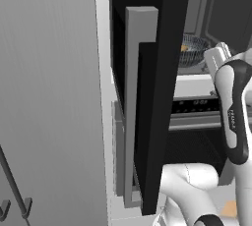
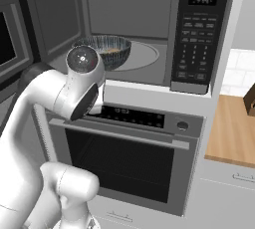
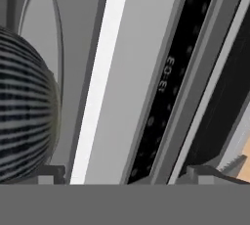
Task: Pick the sweet potato from the sink and place it in the bowl. Then pick the bowl and place it in the microwave. Then close the microwave door and press the start button.
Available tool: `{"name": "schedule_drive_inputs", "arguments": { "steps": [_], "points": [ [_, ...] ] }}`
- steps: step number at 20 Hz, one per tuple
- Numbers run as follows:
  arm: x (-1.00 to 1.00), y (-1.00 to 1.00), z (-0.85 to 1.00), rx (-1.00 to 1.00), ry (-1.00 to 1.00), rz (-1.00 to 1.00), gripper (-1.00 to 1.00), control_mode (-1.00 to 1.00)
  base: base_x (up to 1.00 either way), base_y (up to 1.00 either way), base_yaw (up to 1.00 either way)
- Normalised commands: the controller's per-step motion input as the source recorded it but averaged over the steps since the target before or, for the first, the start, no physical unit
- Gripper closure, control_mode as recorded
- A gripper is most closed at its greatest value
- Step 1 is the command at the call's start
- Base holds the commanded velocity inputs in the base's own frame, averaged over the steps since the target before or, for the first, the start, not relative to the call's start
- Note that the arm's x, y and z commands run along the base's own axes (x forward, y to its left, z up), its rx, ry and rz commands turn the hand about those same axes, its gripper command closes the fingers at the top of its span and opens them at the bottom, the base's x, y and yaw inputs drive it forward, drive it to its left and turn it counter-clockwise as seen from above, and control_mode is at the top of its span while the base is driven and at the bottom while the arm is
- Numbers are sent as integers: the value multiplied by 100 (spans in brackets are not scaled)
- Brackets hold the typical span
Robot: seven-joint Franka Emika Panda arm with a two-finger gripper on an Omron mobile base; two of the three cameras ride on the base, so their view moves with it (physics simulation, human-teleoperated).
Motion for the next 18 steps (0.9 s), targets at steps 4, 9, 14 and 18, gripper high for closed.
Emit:
{"name": "schedule_drive_inputs", "arguments": {
  "steps": [4, 9, 14, 18],
  "points": [
    [64, 3, 4, 0, 0, 0, -100, -100, 0, 0, 0],
    [35, 0, 17, 0, 0, 0, -100, -100, 0, 0, 0],
    [39, 1, 1, 0, 0, 0, -100, -100, 0, 0, 0],
    [16, 4, 0, 0, 1, 0, -100, -100, 0, 0, 0]
  ]
}}
